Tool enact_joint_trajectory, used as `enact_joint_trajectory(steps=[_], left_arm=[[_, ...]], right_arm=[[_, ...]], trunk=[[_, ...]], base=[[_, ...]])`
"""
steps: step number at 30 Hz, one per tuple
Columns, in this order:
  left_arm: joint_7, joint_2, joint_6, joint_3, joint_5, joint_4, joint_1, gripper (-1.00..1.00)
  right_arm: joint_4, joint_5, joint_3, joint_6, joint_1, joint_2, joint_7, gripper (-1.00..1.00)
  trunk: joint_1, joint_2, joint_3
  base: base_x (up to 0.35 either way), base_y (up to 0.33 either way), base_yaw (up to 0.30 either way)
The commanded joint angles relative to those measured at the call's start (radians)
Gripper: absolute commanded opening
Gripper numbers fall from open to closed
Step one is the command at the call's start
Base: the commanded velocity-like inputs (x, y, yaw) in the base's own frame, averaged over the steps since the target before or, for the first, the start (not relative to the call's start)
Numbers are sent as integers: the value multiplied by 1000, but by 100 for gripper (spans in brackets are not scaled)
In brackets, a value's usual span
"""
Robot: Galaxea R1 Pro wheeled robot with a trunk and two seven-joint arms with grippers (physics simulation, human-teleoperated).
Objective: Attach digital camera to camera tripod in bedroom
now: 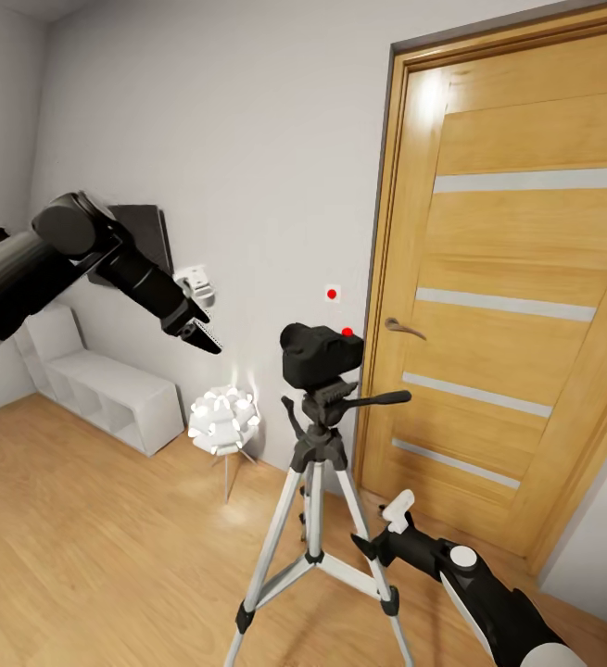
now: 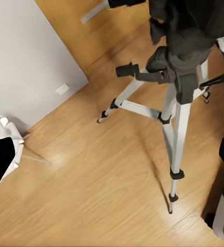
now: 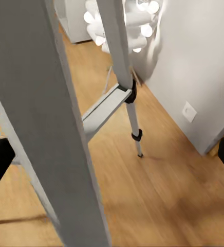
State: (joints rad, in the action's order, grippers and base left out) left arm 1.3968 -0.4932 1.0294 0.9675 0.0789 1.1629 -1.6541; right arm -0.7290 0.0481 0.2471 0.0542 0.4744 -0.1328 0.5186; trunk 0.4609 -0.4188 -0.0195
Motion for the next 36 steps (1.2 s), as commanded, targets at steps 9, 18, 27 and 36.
enact_joint_trajectory(steps=[9, 18, 27, 36], left_arm=[[-13, -49, 9, -29, 7, 6, 103, 100], [-97, -67, 18, -34, 8, 9, 155, 100], [-115, -117, 18, -106, 47, -127, 315, 100], [-161, -122, -156, -420, 36, -241, 603, 100]], right_arm=[[0, 4, 3, 6, 1, -1, 0, 100], [0, 4, 2, 6, 1, -1, 2, 100], [-5, 4, 3, 8, -13, -7, 6, 100], [-10, 5, 4, 8, -27, -9, 7, 100]], trunk=[[1, -2, -2], [1, -2, -2], [1, -2, -2], [1, -2, -2]], base=[[0, 0, 0], [0, 0, 0], [0, 0, 0], [0, 0, 0]])
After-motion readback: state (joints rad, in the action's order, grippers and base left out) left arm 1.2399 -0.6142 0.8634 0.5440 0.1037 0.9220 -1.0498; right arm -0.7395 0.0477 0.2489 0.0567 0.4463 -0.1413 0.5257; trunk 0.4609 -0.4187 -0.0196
